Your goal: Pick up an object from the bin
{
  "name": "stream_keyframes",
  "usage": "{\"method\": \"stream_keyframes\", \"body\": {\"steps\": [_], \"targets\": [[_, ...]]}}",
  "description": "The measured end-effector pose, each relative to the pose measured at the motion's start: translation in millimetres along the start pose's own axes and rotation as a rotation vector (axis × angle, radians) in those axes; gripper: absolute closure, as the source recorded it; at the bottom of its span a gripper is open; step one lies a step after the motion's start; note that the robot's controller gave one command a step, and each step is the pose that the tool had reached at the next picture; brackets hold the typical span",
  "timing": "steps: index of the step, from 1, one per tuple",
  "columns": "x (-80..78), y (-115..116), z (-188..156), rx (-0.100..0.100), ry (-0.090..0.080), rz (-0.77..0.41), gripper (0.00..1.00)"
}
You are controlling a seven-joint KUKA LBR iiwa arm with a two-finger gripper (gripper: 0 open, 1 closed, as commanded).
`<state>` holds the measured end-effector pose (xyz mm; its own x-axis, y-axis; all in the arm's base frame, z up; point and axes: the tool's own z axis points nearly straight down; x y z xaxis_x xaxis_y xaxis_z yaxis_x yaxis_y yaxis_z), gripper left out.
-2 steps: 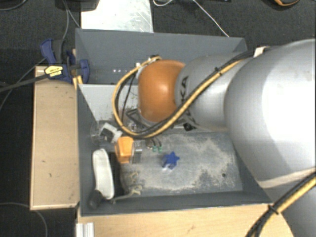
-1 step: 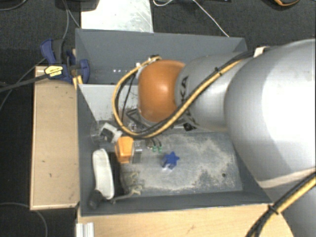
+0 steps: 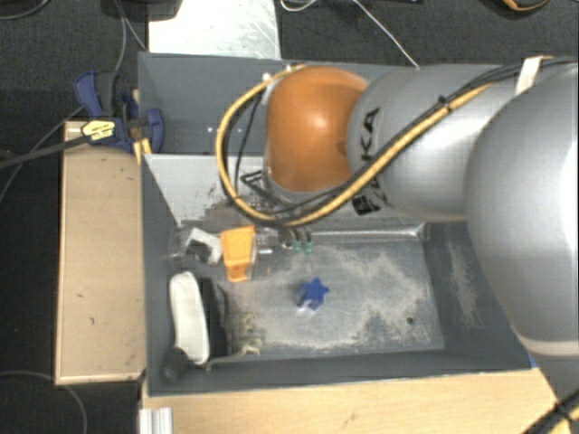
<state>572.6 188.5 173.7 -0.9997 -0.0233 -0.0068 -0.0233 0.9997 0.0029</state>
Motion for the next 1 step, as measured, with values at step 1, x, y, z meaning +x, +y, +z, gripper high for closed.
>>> {"method": "stream_keyframes", "body": {"steps": [1], "targets": [[-13.5, 14.3, -42.9, -0.004, -0.009, 0.041, 1.00]]}}
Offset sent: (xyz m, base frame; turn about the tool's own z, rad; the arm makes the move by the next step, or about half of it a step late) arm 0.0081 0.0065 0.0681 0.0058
